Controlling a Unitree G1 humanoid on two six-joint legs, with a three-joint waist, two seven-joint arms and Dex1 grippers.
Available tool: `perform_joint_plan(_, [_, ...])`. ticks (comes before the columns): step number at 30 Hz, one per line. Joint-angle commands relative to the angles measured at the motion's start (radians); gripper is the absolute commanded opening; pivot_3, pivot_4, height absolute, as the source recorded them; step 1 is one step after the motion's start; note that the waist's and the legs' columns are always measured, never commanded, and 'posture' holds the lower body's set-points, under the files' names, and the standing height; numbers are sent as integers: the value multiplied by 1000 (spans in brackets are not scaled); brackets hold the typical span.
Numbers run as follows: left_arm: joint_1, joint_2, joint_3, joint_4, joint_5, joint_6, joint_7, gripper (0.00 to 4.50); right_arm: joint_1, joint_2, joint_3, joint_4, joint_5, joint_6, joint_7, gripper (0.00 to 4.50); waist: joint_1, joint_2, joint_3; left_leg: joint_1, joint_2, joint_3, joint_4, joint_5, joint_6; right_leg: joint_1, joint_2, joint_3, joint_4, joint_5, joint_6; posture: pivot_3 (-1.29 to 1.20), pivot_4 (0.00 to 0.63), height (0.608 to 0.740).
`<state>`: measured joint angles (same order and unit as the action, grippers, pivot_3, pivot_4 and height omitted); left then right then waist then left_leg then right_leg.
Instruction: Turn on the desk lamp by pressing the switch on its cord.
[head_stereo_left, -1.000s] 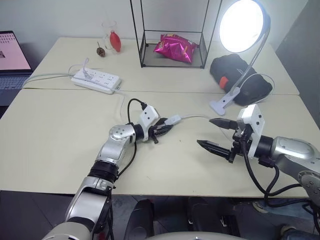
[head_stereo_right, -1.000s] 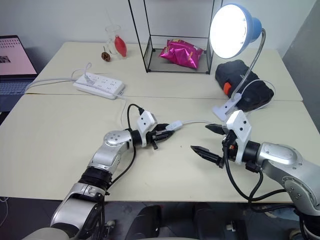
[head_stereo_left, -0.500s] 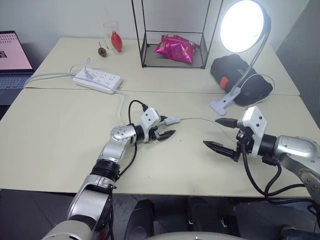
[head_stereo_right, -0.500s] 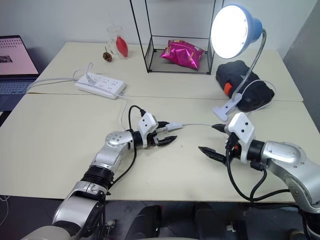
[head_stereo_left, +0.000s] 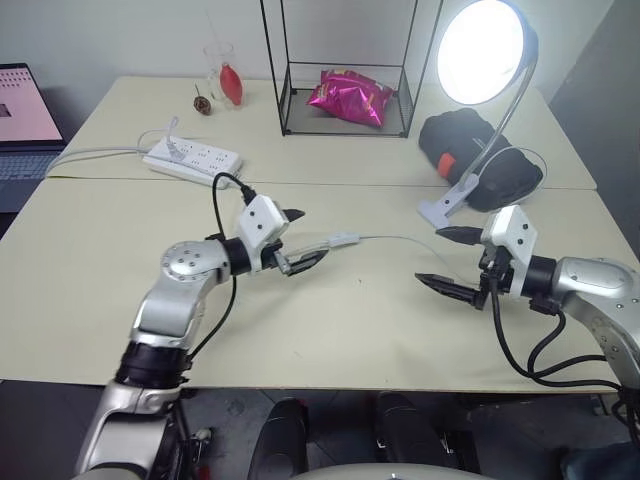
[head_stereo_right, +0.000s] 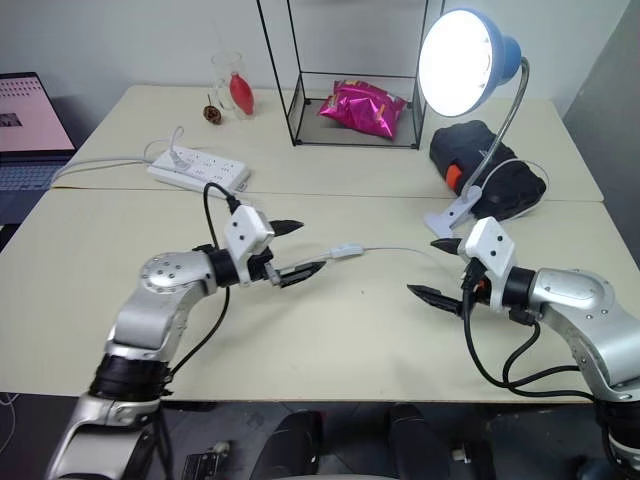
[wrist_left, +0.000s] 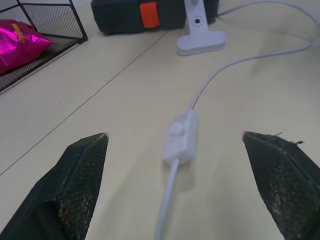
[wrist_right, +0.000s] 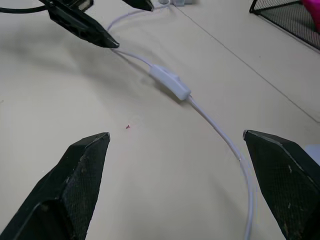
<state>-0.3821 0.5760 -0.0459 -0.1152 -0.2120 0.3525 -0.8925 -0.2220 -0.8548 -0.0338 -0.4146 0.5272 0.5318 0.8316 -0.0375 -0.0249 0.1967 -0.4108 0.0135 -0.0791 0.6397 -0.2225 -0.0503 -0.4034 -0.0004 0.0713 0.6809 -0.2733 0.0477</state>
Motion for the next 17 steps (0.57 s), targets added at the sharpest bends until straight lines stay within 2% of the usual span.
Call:
perform_joint_plan(1, [73, 92, 100, -141, -67, 86, -18, 4491, -41, -29, -46, 36, 8, -42, 83, 4500, 2, 0, 0, 0, 0, 0, 0, 0, 0, 0, 0, 0, 0, 0, 0, 0, 150, 740])
perform_joint_plan(10, [179, 226, 238, -201, -130, 158, -22, 4491, -87, -56, -54, 125, -8, -71, 187, 4500, 6, 0, 0, 0, 0, 1, 2, 0, 0, 1, -1, 0, 0, 0, 1, 0, 150, 740])
perform_joint_plan(17, [222, 250, 279, -209, -145, 145, -20, 4491, -114, -41, -35, 155, -34, -91, 206, 4500, 5, 0, 0, 0, 0, 1, 2, 0, 0, 0, -1, 0, 0, 0, 1, 0, 150, 740])
